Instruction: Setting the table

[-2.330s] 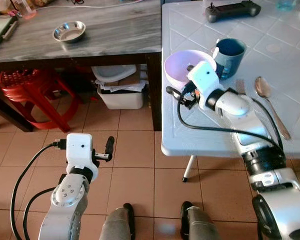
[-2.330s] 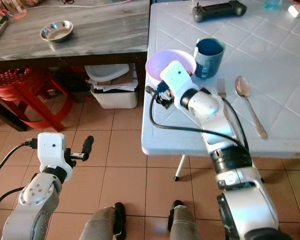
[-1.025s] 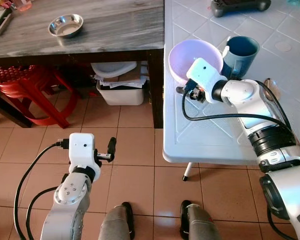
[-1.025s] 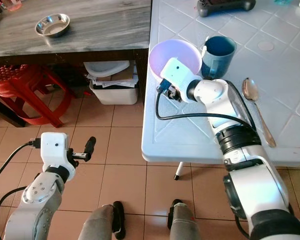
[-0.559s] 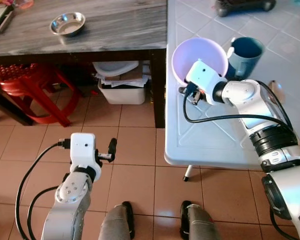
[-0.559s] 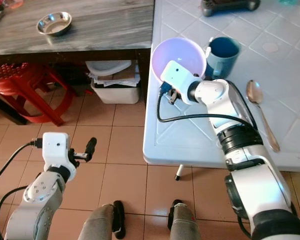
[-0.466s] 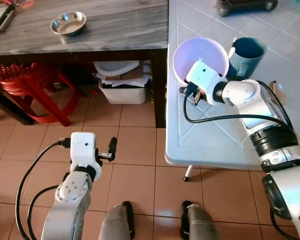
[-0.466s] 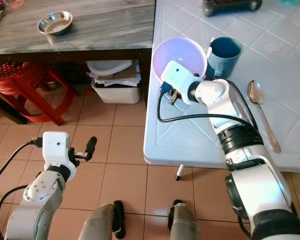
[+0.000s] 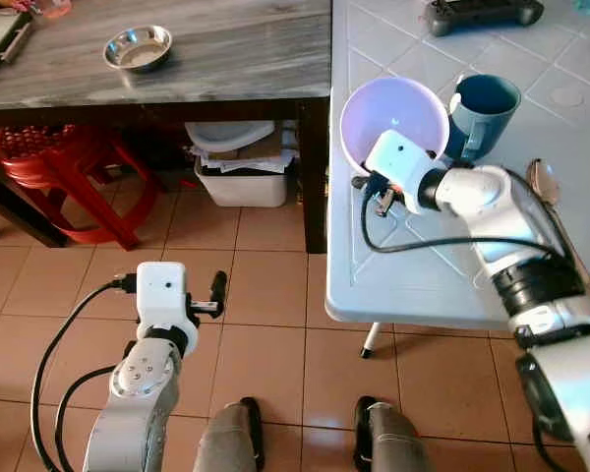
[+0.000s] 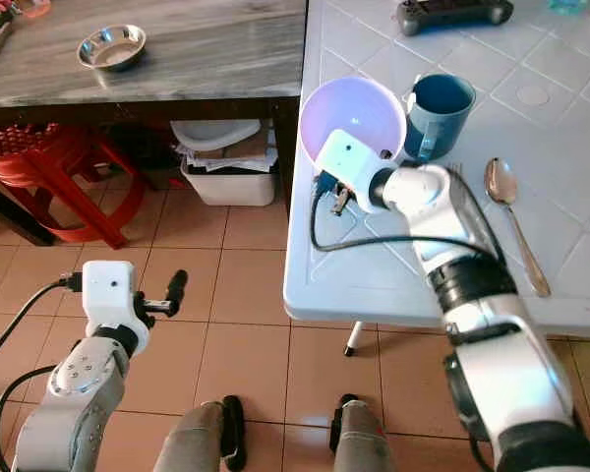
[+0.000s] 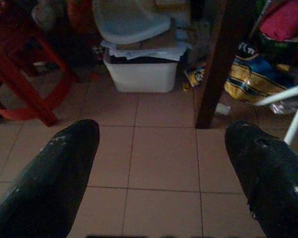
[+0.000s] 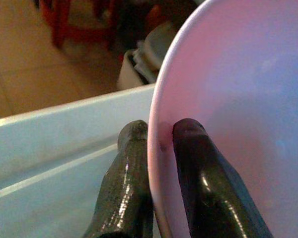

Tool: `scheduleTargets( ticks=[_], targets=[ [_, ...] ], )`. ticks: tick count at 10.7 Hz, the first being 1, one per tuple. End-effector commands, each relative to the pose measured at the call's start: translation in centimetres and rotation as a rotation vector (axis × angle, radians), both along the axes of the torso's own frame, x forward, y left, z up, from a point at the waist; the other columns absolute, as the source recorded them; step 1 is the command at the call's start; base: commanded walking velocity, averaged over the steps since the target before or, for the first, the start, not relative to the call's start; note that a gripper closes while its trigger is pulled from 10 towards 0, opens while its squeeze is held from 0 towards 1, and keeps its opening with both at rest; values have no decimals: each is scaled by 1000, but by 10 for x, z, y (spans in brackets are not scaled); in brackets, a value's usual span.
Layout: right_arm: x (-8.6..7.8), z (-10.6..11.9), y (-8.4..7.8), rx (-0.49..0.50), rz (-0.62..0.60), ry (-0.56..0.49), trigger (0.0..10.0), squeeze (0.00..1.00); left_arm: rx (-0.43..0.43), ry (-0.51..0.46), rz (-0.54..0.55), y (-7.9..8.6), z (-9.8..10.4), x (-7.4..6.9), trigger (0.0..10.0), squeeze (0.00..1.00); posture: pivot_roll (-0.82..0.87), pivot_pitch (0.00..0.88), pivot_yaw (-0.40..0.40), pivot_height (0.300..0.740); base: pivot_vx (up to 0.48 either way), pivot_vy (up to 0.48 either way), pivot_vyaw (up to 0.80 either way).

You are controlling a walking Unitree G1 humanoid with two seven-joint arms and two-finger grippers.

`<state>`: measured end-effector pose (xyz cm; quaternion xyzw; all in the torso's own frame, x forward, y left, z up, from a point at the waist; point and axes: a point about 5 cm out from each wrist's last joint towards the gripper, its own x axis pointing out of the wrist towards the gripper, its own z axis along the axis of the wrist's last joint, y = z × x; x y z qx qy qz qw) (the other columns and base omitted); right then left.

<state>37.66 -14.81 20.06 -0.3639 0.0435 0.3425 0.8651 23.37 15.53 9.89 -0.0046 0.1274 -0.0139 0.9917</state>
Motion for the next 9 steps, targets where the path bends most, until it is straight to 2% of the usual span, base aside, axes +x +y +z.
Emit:
scheduleTargets(
  ticks=[1,3,4,5,6,7,8,9],
  targets=[
    [-3,3,6,39,14,-55,0,0,12,7,44,7,-3,-1,10000,0,67,142,87,740,0,0,0],
    [-12,-5,9,154,-42,-126,0,0,7,2,65,7,-5,1,10000,0,65,111,82,740,0,369,0],
    [-21,-8,10,228,-62,-193,0,0,8,-14,80,8,-4,4,10000,0,65,104,81,740,0,480,0],
    [-34,-12,13,347,-99,-250,0,0,27,-78,91,12,3,14,10000,0,60,78,76,740,0,480,0],
    [-42,-14,14,410,-135,-277,0,0,49,-140,97,15,12,20,10000,0,55,70,73,740,0,480,0],
    [-54,-20,14,517,-209,-281,0,0,52,-180,133,19,18,25,10000,0,45,59,71,740,0,480,0],
    [-68,-32,13,577,-262,-280,0,0,42,-226,134,15,23,28,10000,0,36,45,66,740,0,476,0],
    [-74,-36,12,600,-292,-280,0,0,18,-256,123,11,26,30,10000,0,30,38,62,740,0,476,0]
  ],
)
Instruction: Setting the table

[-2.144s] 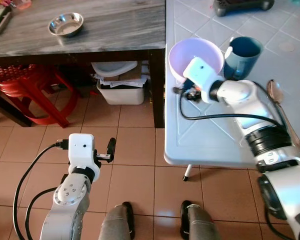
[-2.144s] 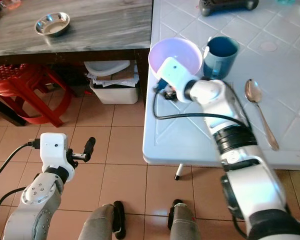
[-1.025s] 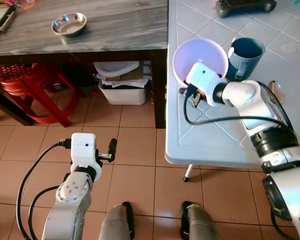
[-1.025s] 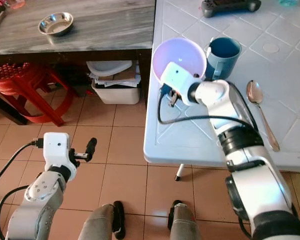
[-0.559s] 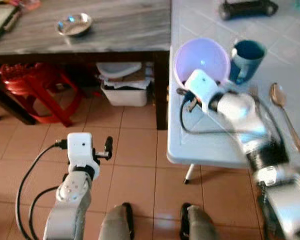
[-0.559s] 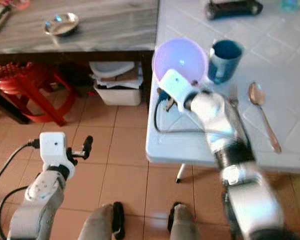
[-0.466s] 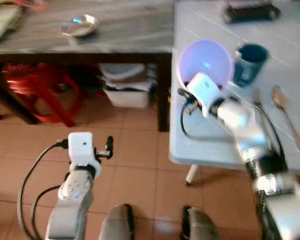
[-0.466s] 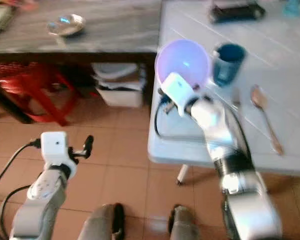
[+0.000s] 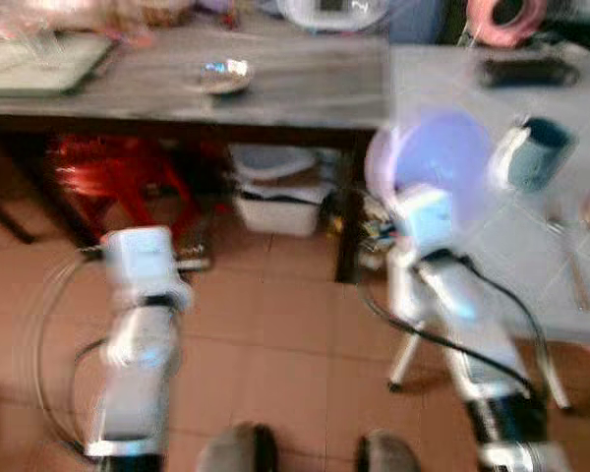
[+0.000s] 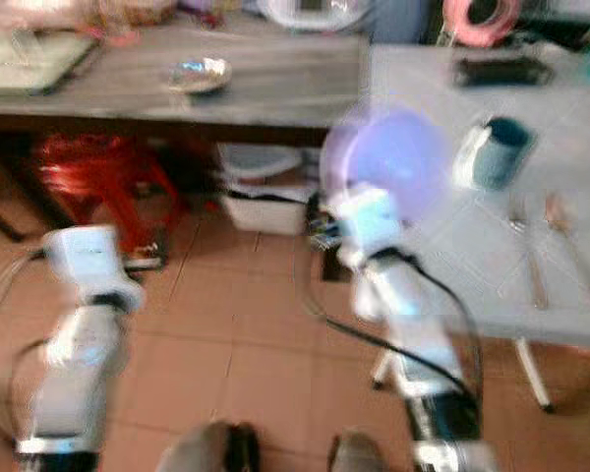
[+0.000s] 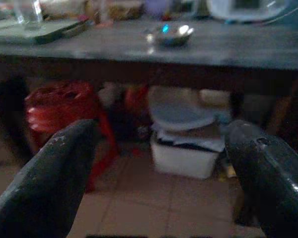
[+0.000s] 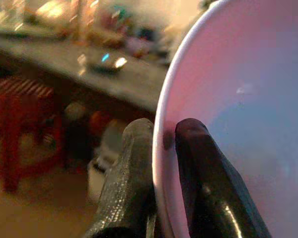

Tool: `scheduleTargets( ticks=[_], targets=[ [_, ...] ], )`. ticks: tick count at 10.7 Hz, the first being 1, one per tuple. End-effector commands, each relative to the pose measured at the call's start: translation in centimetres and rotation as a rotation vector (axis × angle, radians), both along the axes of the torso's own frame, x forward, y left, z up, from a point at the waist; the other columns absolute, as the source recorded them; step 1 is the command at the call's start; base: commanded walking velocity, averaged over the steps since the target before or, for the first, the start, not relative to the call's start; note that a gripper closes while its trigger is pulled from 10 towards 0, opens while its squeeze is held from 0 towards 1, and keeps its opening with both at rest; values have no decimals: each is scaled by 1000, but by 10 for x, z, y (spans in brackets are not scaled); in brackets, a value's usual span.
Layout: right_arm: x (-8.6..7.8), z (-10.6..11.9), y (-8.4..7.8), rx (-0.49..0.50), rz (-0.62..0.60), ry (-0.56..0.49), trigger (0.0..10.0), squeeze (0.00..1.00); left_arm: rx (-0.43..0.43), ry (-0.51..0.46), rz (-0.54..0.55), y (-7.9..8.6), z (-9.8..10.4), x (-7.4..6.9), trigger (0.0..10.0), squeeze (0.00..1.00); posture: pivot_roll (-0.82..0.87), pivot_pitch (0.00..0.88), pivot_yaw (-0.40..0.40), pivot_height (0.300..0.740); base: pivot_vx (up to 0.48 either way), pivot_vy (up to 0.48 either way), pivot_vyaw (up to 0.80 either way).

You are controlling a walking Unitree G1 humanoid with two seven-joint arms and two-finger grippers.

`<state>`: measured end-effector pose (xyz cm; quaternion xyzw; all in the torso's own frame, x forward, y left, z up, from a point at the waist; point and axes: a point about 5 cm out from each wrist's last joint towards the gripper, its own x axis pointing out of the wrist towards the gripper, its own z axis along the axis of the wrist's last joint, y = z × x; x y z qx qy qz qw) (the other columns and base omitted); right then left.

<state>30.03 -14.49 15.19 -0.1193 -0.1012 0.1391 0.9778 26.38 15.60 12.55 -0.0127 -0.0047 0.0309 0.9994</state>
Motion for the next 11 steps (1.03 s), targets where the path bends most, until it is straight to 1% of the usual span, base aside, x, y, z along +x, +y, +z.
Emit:
scheduleTargets(
  ticks=[1,2,3,4,5,7,9,11],
  targets=[
    [-4,7,4,47,-13,-32,0,0,6,-16,-2,3,2,0,10000,0,22,34,58,740,0,480,0],
    [-9,1,2,58,-41,-14,0,0,-3,-9,-31,-3,-3,-2,10000,0,20,28,59,740,0,480,0],
    [-10,-2,4,66,-38,-6,0,0,-9,6,-71,-10,-9,-4,10000,0,13,28,67,740,0,461,0],
    [-8,4,9,67,-22,-28,2314,0,0,-7,-101,-16,-9,-2,10000,0,9,33,73,740,0,420,0],
    [-3,9,11,74,-31,-41,10000,0,17,-26,-116,-18,-5,2,10000,0,9,32,74,740,364,315,0],
    [0,11,17,70,-7,-42,10000,0,43,-38,-126,-16,-2,7,10000,0,11,34,79,740,463,0,0],
    [-3,9,19,72,4,-40,10000,0,57,-43,-124,-16,-2,7,10000,0,11,35,81,740,469,0,0],
    [-2,12,23,55,32,-56,10000,0,79,-63,-142,-19,1,9,10000,0,8,31,80,740,480,0,0]
  ],
)
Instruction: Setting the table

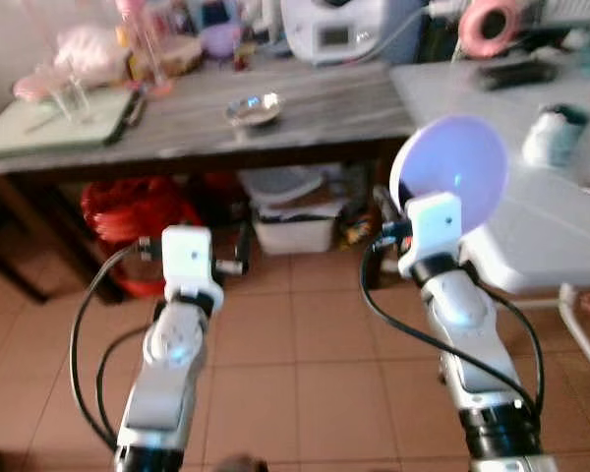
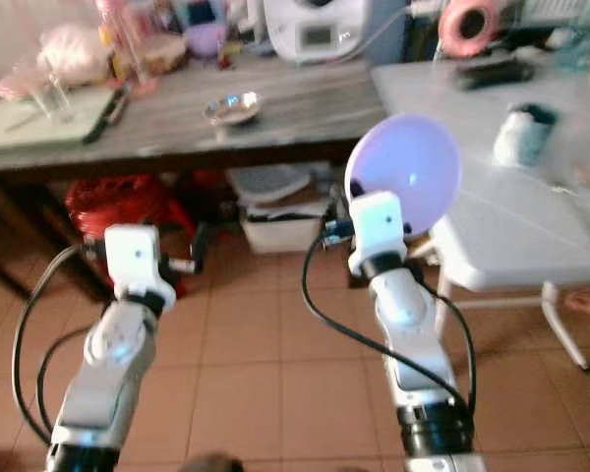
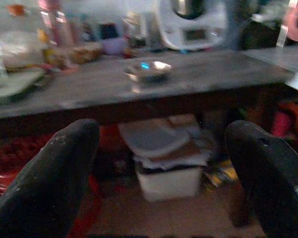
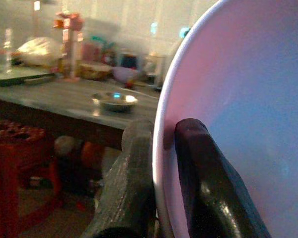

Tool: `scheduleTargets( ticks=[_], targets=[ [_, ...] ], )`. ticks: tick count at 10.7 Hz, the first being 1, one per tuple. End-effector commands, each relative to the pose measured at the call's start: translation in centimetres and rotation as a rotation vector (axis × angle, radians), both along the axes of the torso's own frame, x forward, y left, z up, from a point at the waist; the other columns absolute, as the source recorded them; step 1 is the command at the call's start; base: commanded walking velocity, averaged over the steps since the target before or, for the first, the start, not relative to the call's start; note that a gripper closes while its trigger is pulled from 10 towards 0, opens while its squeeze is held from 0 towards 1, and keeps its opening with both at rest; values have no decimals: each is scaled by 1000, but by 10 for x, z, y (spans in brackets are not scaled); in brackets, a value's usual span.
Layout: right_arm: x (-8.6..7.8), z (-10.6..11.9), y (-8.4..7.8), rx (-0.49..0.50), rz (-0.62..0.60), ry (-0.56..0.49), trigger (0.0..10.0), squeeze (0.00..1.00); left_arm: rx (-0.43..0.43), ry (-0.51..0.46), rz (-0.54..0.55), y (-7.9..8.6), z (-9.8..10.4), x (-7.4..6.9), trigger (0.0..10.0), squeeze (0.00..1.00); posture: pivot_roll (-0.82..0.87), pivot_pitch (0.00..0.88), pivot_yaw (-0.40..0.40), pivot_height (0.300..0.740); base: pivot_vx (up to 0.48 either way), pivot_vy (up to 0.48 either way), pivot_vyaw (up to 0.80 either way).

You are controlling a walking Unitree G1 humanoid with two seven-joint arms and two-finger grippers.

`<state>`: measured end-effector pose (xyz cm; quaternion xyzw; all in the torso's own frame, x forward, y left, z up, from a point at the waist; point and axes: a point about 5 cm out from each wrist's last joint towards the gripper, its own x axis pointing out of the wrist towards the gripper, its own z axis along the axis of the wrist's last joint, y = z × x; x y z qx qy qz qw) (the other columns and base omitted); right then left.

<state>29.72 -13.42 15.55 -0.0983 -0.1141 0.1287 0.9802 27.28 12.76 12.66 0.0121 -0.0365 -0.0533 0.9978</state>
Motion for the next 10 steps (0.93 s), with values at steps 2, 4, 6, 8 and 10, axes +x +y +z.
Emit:
scheduleTargets(
  ticks=[2,4,6,8,10],
  targets=[
    [3,10,12,-2,46,-39,10000,0,18,-1,20,7,0,0,10000,0,7,29,79,740,480,0,800],
    [4,11,14,-14,62,-46,10000,0,16,-4,17,5,0,0,10000,0,8,30,79,740,480,0,800],
    [3,10,16,3,63,-43,10000,0,21,-3,9,4,0,-1,10000,0,10,31,81,740,480,0,800],
    [5,9,14,21,40,-34,10000,0,27,-9,-36,-2,0,-3,10000,0,16,31,82,740,480,0,0],
    [9,10,9,61,-32,-22,10000,0,6,-10,-154,-13,0,-12,10000,0,24,45,74,740,480,0,0]
  ],
)
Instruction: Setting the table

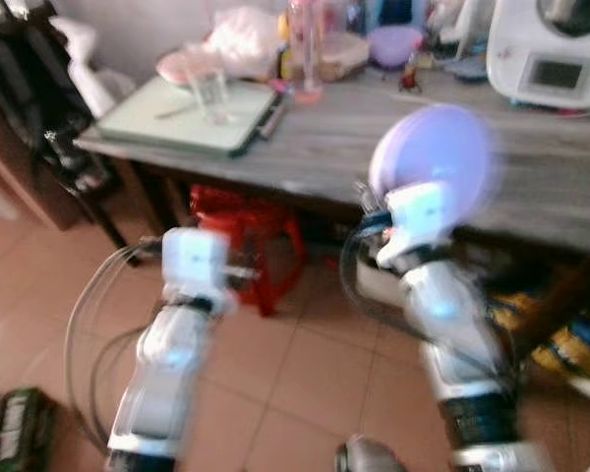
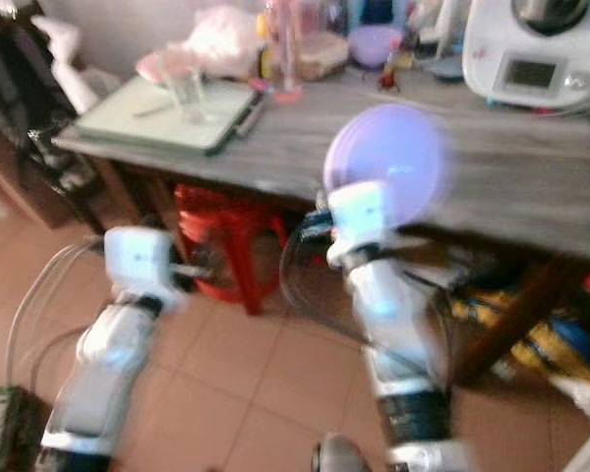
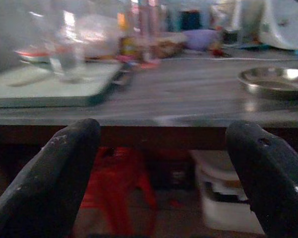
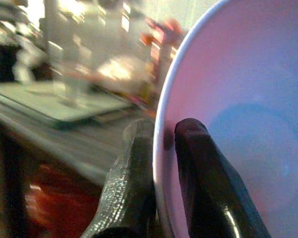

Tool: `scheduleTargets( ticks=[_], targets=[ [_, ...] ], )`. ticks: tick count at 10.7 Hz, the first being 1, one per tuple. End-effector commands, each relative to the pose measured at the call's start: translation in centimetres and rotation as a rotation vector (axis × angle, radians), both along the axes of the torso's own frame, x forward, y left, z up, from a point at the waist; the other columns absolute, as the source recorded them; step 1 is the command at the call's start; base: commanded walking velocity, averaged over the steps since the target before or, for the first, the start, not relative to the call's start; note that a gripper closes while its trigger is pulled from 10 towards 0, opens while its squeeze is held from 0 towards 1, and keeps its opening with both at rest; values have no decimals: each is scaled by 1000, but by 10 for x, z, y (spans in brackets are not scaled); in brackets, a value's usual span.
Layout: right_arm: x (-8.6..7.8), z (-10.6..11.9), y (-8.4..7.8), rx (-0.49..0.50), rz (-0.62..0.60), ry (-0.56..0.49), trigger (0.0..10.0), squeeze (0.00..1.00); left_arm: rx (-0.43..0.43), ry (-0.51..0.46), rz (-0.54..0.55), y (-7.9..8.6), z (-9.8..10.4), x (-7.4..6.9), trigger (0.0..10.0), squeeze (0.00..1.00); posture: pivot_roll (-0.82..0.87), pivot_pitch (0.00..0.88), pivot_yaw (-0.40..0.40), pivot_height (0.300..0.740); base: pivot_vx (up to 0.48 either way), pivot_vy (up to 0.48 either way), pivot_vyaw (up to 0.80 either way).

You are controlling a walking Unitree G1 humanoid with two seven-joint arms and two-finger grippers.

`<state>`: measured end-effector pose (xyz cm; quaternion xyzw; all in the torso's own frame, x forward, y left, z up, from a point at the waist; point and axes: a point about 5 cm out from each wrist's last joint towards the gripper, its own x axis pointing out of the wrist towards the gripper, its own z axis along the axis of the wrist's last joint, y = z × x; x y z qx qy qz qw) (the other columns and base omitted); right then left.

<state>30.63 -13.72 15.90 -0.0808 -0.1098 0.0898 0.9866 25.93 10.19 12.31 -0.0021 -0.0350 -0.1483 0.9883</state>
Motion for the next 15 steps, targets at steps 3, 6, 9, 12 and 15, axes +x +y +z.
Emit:
scheduleTargets(
  ticks=[3,6,9,12,15],
  targets=[
    [3,5,15,29,39,-9,10000,0,10,-3,36,14,2,-2,10000,0,30,48,55,740,480,0,-760],
    [11,9,17,24,-17,14,10000,0,-11,-13,28,12,4,-4,10000,0,34,52,45,740,477,0,0],
    [15,10,19,19,-22,6,10000,0,-35,-5,51,19,3,-5,10000,0,37,55,43,740,140,0,-685],
    [23,13,28,-7,12,57,10000,0,-41,19,55,22,0,-9,10000,0,40,61,39,740,0,0,0],
    [23,9,39,-93,120,182,10000,0,-40,40,57,26,-3,-11,10000,0,38,75,33,740,0,0,0]
  ],
)
